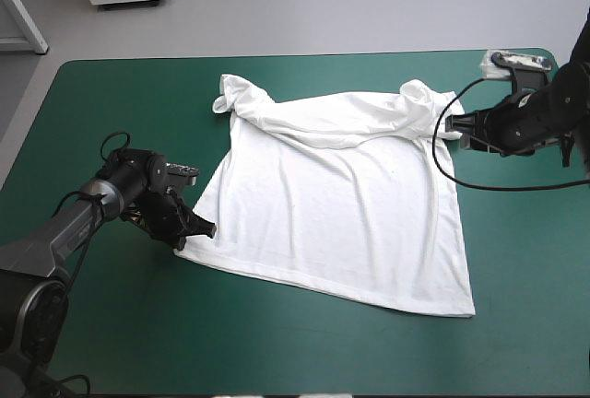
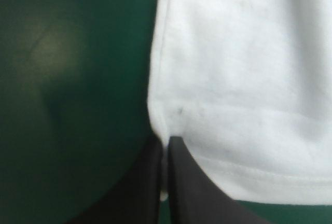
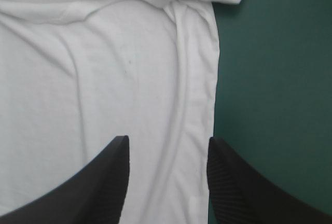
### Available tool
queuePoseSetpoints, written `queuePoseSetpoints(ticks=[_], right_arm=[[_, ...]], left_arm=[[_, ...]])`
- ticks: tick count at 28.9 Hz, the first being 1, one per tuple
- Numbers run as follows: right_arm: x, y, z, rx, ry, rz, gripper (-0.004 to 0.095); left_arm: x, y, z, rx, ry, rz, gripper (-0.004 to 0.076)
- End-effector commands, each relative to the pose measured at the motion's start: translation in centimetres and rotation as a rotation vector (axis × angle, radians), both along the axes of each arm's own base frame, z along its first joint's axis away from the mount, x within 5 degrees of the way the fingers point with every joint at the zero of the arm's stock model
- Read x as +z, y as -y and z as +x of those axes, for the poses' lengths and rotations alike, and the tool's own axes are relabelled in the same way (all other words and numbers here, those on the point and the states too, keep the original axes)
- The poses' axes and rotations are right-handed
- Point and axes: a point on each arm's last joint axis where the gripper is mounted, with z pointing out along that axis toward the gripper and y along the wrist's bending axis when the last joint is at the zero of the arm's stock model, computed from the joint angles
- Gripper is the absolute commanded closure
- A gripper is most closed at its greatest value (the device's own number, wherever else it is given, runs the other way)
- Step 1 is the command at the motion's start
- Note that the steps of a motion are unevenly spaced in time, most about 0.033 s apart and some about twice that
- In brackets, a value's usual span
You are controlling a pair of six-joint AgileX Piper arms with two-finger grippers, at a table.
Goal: Fold the cloth
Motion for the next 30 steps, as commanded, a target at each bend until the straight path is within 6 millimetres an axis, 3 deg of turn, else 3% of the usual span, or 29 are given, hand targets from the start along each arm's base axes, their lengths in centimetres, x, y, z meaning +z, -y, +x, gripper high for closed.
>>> queuePoseSetpoints(ticks=[1, 5, 11, 20, 30], right_arm=[[-0.5, -0.1, -2.8, 0.005, -0.017, 0.008, 0.0466], [-5.0, -0.2, -5.8, 0.024, -0.161, 0.003, 0.0461], [-10.1, -0.3, -8.2, 0.029, -0.319, 0.008, 0.0457], [-14.9, -3.0, -9.2, 0.034, -0.310, -0.065, 0.0458], [-18.4, -2.7, -10.5, -0.034, -0.356, -0.124, 0.0463]], left_arm=[[-2.3, 0.0, 0.4, -0.003, -0.001, 0.013, 0.0746], [-2.3, 0.1, 0.4, 0.006, 0.005, 0.000, 0.0746], [-2.2, 0.2, 0.4, 0.015, 0.004, -0.013, 0.0746], [-2.2, 0.2, 0.5, 0.015, 0.006, -0.013, 0.0746], [-2.2, 0.2, 0.5, 0.016, 0.015, -0.015, 0.0746]])
